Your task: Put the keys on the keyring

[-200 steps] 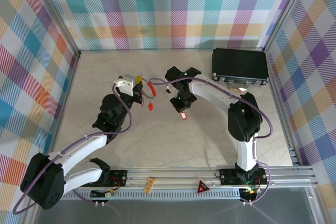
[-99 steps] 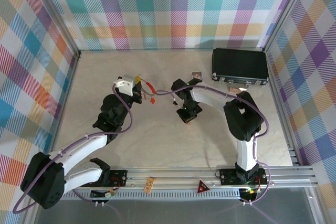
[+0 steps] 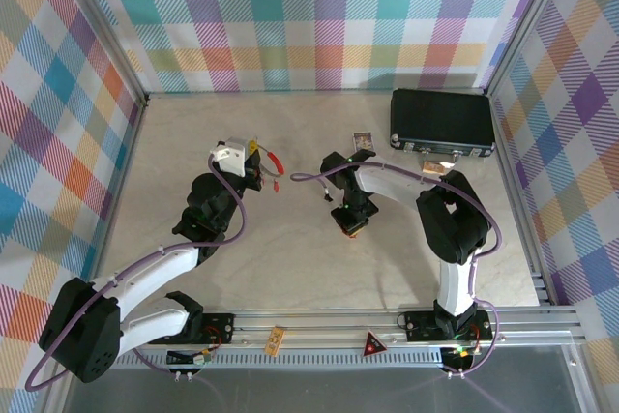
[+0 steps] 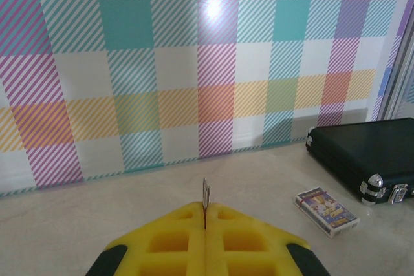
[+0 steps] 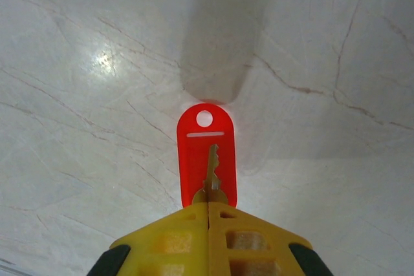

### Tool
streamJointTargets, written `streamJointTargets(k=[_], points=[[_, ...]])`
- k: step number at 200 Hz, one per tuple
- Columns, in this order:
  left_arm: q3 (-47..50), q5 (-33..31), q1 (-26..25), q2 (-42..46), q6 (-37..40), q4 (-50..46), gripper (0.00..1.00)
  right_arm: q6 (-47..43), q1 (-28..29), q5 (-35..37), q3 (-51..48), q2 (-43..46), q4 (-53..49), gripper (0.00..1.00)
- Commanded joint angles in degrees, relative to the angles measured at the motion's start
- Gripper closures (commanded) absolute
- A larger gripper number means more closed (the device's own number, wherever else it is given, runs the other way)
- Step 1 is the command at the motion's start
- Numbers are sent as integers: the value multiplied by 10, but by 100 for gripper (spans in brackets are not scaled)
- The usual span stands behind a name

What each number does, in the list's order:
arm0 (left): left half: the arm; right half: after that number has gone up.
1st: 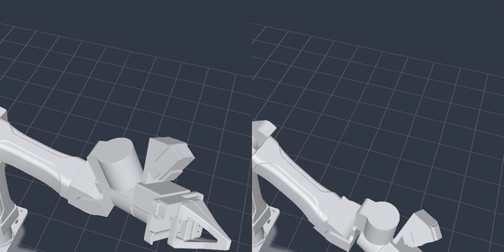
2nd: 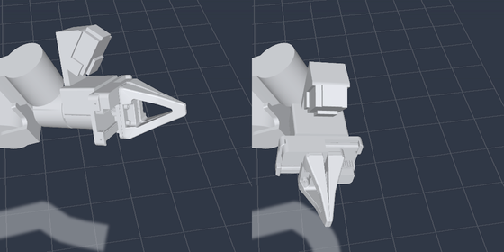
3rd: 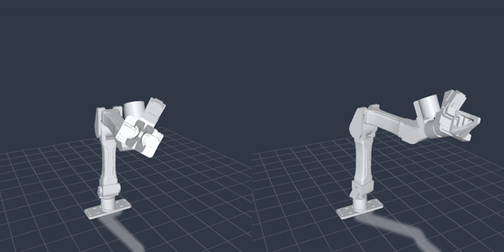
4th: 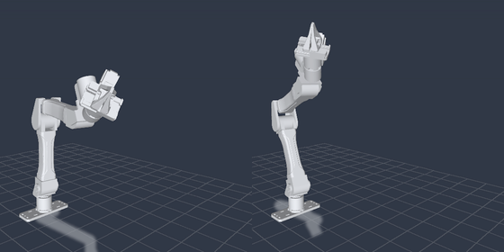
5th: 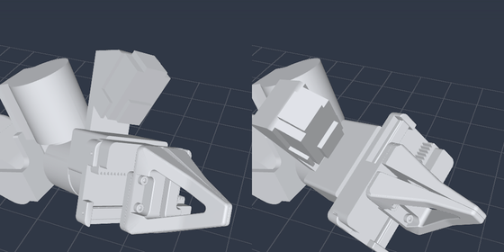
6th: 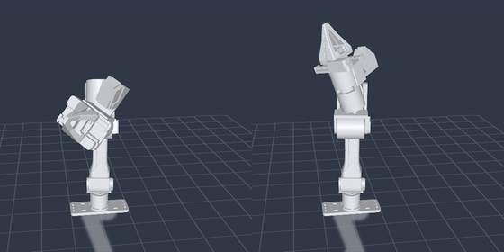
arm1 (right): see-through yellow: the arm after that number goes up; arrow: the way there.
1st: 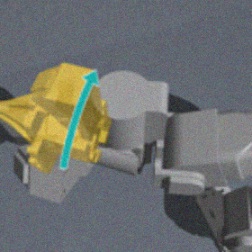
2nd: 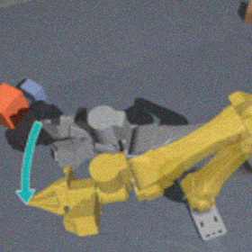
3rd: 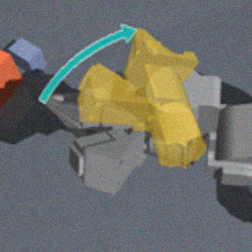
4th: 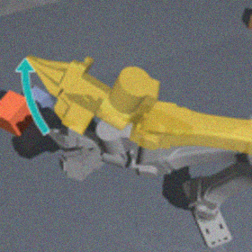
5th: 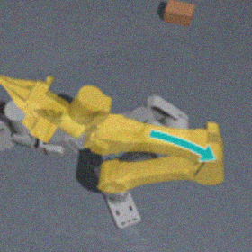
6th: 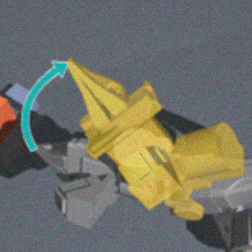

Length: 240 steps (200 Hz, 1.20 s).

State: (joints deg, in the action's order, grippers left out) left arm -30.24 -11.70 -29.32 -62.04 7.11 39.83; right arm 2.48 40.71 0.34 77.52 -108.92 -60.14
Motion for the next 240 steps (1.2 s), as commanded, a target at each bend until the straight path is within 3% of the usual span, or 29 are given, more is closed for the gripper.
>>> streamJointTargets(k=[1, 151, 190, 240], points=[[3, -11, 5, 3, -2, 39, 100, -2, -2, -7, 10, -21, -38, 100], [6, -8, 6, 9, 1, 42, 100, -14, 0, 40, 63, -106, -101, 100], [6, -6, 6, 8, 2, 42, 100, -7, -1, 35, 63, -74, -81, 77], [4, 3, 7, -2, -2, 44, 100, 36, -1, 7, 5, 36, 7, 66]])
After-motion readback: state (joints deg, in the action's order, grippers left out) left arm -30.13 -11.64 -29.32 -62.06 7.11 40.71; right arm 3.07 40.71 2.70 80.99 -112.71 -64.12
